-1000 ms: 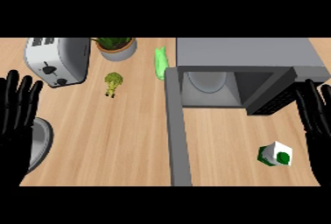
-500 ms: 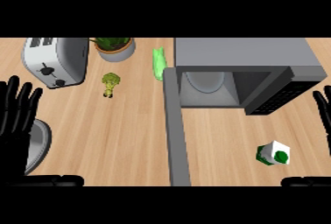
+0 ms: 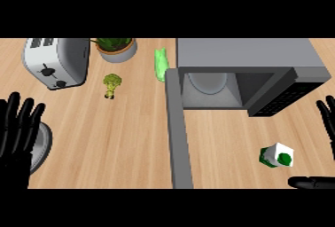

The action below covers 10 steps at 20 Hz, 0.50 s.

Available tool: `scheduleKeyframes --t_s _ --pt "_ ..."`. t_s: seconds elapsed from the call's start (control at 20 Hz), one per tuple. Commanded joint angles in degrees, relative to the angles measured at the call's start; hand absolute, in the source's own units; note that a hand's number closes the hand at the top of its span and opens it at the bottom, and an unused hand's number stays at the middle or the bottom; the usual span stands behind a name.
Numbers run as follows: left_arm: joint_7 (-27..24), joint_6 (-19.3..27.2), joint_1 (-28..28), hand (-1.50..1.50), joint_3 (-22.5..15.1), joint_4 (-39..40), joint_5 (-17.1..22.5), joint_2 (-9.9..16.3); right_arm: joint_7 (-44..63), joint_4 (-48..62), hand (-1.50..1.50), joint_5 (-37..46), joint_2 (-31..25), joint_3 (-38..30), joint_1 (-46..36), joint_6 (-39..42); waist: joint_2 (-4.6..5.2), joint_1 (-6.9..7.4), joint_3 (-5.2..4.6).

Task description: Pick up the milk, place it into the microwave and close the microwave

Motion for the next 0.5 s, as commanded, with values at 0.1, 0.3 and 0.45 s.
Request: scheduleKeyframes --t_s 0.1,0.3,0.45 --pt "-2.25 -1.43 6.68 -1.50 -3.78 -3.46 -2.12 -1.88 -3.13 5.82 -1.50 0.26 -0.73 -2.90 0.76 2.46 -0.01 0.11 -0.01" --pt "-5.07 -3.33 8.97 -1.50 -1.52 -2.85 0.89 -1.43 -11.48 11.63 -1.50 4.96 1.04 -2.38 5.87 4.21 -0.01 0.03 -0.01" --pt "-4.33 -4.09 14.34 -1.50 -5.18 -8.38 -1.67 -2.13 -15.35 17.61 -1.50 8.22 1.49 -2.17 3.51 3.11 -0.03 0.34 0.01"
